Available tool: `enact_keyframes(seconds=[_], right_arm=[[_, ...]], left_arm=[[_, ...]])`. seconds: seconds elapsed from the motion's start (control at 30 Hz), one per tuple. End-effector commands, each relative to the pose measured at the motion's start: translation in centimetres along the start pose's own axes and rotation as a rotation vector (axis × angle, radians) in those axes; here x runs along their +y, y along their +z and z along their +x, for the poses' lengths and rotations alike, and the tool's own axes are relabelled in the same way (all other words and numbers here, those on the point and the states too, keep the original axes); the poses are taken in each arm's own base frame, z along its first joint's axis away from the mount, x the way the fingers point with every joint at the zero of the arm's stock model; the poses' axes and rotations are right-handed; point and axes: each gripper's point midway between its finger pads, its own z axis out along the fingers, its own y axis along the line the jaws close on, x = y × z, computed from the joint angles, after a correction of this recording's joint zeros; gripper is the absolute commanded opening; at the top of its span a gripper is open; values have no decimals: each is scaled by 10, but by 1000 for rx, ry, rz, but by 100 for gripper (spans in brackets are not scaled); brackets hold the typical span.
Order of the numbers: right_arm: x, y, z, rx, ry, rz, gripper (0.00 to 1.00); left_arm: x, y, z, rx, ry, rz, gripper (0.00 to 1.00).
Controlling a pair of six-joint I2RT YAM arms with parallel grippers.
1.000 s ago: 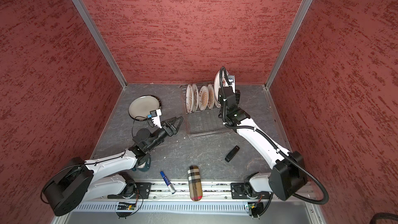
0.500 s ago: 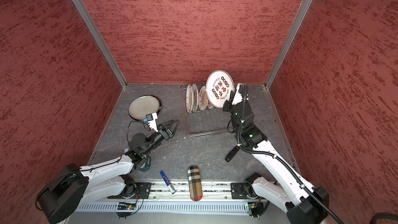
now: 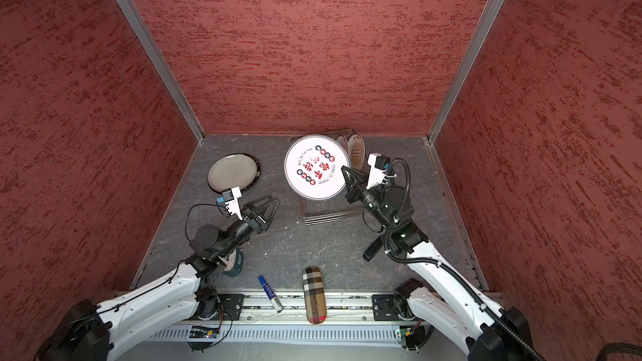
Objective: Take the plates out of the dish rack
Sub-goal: 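Lift the lettered plate out of the rack toward the left gripper with the right gripper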
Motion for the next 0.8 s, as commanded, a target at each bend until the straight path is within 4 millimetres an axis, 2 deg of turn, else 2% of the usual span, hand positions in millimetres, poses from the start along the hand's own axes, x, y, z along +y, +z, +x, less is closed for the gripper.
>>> enact_keyframes(seconds=[0.0,0.1,0.23,0.4,0.57,0.6,0.67,0.77], right_arm=[[35,-8,-17,-96,96,-197,0],[24,-5,-5,-94,144,-178,0],[32,5,13,-47,159,-234,0],[33,21,36,7,153,-244,0],[30,28,47,16,167,-246,0],[29,31,50,25,170,-249,0],[31,37,57,50,172,-262,0],[28,43,63,67,173,-255,0]], left_arm=[[2,-10,7,22,22,-9,99],[-2,-16,4,5,14,-13,99],[10,-21,4,-13,16,-80,99],[11,-12,1,3,22,-109,99],[25,-9,-2,-31,0,-178,97],[26,-7,-1,-25,-1,-179,93],[24,-3,0,-14,-8,-174,74],[24,1,1,-3,-21,-174,52]])
